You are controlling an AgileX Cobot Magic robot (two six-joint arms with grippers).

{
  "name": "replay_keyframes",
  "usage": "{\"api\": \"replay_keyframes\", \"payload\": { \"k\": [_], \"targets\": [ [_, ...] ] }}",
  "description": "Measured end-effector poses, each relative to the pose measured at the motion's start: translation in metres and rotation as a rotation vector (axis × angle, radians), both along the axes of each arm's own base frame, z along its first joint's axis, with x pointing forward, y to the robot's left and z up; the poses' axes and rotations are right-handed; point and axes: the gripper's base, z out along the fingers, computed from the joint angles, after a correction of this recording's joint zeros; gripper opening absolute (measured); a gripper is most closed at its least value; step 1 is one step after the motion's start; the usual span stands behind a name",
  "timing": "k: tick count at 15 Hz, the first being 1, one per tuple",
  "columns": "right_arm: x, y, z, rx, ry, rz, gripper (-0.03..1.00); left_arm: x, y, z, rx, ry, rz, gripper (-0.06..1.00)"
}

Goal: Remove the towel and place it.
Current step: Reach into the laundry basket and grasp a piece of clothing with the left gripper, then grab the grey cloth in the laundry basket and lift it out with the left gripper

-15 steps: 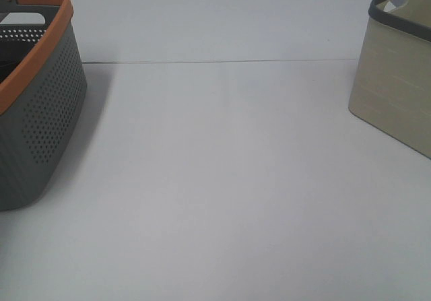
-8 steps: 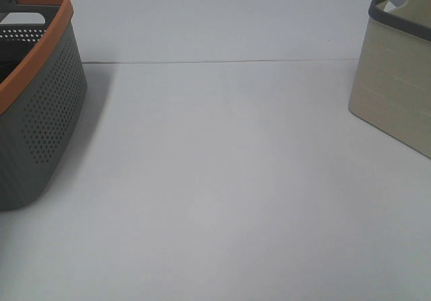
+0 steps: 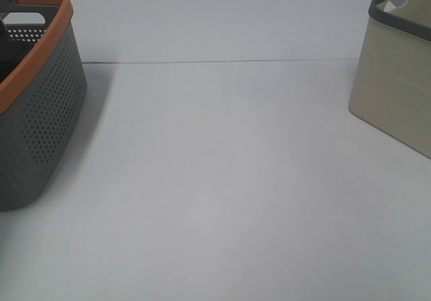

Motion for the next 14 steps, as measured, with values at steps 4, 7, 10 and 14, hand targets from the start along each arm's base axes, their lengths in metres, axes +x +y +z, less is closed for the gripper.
{"api": "replay_keyframes", "payload": {
  "k": [4, 7, 10, 14],
  "targets": [
    [0.0000, 0.0000, 0.0000, 0.000, 0.000, 0.000, 0.67, -0.0016, -0.0003, -0.0006, -0.005, 0.019, 0.001, 0.62],
    [0.0000, 0.0000, 0.0000, 0.000, 0.000, 0.000, 0.67, -0.0031, -0.0004, -0.0012, -0.014, 0.037, 0.026, 0.62],
    [0.0000, 0.0000, 0.0000, 0.000, 0.000, 0.000, 0.67, -0.0024, 0.0005, -0.0009, -0.005, 0.028, 0.029, 0.60],
    [0.0000, 0.0000, 0.0000, 0.000, 0.000, 0.000, 0.67, 0.0033, 0.0017, 0.0014, 0.005, -0.039, 0.038, 0.02]
  ]
}}
